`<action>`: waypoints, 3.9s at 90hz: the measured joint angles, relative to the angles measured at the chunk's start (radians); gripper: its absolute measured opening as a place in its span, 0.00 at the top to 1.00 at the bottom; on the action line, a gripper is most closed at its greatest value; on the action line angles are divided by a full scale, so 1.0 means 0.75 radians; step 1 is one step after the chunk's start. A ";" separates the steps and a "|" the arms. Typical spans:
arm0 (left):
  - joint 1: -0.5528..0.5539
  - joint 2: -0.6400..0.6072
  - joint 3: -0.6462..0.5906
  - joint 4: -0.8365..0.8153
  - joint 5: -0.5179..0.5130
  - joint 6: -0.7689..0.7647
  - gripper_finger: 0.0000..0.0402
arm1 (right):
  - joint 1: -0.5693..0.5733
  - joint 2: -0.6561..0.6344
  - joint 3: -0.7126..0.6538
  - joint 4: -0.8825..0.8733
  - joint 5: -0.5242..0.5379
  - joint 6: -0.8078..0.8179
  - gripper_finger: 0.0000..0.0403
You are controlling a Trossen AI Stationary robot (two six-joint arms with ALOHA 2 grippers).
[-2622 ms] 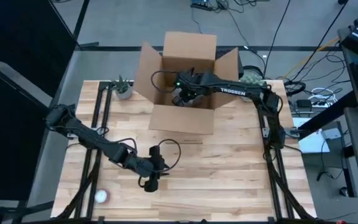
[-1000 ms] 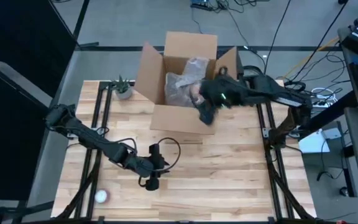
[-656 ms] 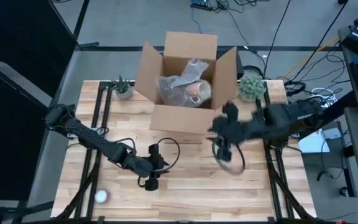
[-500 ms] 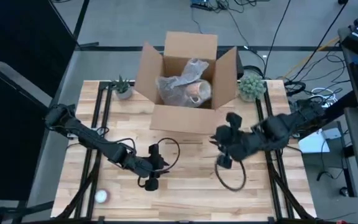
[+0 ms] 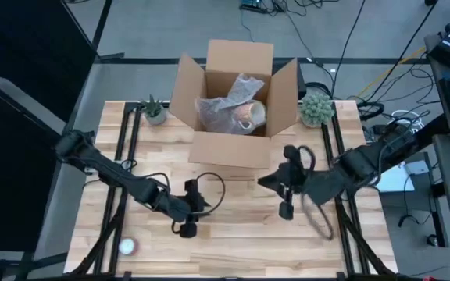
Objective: Wrap mug
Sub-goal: Put the orange wrapped cup into the box
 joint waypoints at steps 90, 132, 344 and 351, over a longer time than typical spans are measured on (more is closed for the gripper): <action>0.330 -0.199 -0.212 -0.335 -0.121 0.083 0.70 | -1.214 0.840 0.710 -0.624 -0.519 -0.885 0.48; 0.359 -0.199 -0.273 -0.196 -0.018 0.115 0.70 | -1.245 1.162 0.716 -0.667 -0.627 -0.882 0.49; 0.356 -0.198 -0.273 -0.140 0.053 0.144 0.70 | -1.215 1.036 0.644 -0.769 -0.572 -0.628 0.66; 0.356 -0.198 -0.273 -0.140 0.053 0.145 0.70 | -1.218 0.980 0.646 -0.768 -0.537 -0.611 0.56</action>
